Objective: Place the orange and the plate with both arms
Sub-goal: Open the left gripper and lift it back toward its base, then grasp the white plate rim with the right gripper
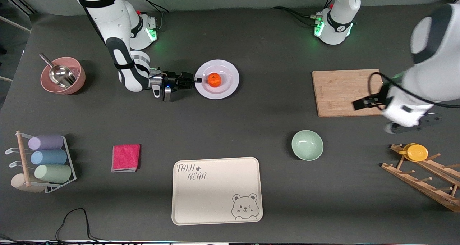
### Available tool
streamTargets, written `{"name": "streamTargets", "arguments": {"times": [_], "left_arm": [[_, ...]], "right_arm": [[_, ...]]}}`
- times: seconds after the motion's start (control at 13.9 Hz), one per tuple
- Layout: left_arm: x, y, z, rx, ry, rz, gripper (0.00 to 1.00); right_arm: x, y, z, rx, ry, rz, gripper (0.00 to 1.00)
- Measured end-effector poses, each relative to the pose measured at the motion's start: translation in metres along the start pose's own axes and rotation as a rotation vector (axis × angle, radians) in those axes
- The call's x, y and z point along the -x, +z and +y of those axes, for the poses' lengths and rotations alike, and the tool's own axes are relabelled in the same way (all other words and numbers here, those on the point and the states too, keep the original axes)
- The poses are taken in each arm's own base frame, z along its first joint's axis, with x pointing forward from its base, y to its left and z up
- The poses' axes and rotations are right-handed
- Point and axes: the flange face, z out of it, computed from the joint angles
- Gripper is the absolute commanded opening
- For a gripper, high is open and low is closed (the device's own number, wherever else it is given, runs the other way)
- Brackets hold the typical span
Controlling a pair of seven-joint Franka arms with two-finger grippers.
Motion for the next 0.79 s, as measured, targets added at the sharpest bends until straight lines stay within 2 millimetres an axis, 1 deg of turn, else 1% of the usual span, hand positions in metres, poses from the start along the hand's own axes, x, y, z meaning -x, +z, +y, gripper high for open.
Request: {"name": "streamTargets", "arguments": {"times": [0.07, 0.14, 0.29, 0.36, 0.43, 0.57, 0.65, 0.79], "left_arm": [[-0.003, -0.003, -0.019, -0.001, 0.012, 0.002, 1.00], [-0.003, -0.006, -0.037, 0.000, 0.030, 0.004, 1.00], [0.005, -0.007, -0.063, -0.012, 0.070, 0.007, 1.00], [0.011, -0.005, -0.073, -0.020, 0.080, 0.023, 1.00], [0.020, -0.003, -0.081, -0.026, 0.085, 0.047, 1.00], [0.043, -0.003, -0.097, -0.024, 0.112, 0.099, 1.00], [0.057, -0.004, -0.104, -0.019, 0.133, 0.122, 1.00], [0.076, -0.005, -0.111, -0.010, 0.153, 0.164, 1.00]], "right_arm": [[-0.001, 0.003, 0.000, 0.000, -0.002, -0.002, 0.39], [-0.002, 0.004, 0.000, 0.001, -0.004, -0.002, 0.36], [-0.003, 0.003, 0.001, 0.001, -0.004, 0.000, 0.23], [-0.003, 0.003, 0.001, 0.002, -0.003, 0.001, 0.11], [-0.003, 0.003, 0.001, 0.002, -0.003, 0.002, 0.07], [-0.004, 0.002, 0.001, 0.003, -0.003, 0.005, 0.00], [-0.005, 0.002, 0.001, -0.004, -0.003, 0.008, 0.00], [-0.010, 0.002, -0.001, -0.008, -0.009, 0.016, 0.00]]}}
